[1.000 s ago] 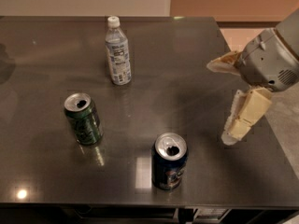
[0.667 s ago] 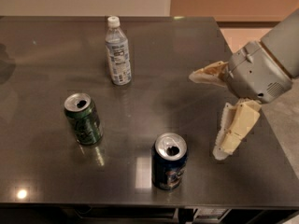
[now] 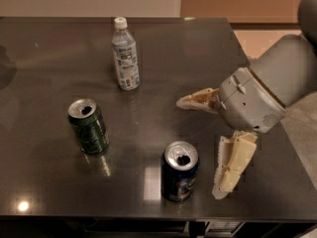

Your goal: Move pepsi can near blue plastic bottle

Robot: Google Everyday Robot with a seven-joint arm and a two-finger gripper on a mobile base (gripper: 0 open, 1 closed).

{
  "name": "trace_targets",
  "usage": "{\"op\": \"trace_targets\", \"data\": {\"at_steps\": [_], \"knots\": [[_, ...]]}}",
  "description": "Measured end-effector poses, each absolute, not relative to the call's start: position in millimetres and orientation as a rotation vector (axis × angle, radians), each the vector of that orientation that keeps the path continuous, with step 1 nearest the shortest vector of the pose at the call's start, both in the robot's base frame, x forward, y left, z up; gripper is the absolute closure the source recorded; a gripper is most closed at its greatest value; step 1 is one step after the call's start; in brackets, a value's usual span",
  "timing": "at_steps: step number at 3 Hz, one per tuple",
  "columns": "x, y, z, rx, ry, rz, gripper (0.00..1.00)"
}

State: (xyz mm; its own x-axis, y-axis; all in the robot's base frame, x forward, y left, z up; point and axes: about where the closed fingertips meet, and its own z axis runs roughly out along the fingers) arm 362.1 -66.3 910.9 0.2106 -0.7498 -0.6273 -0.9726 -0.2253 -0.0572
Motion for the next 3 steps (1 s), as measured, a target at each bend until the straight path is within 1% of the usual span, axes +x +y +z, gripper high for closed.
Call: {"op": "trace_targets", "data": {"at_steps": [2,3], "knots": [[340,-47,899,-2.117,1.521,0.717,0.0],[337,-42,896,-2.129,1.508,0.726,0.17]]}}
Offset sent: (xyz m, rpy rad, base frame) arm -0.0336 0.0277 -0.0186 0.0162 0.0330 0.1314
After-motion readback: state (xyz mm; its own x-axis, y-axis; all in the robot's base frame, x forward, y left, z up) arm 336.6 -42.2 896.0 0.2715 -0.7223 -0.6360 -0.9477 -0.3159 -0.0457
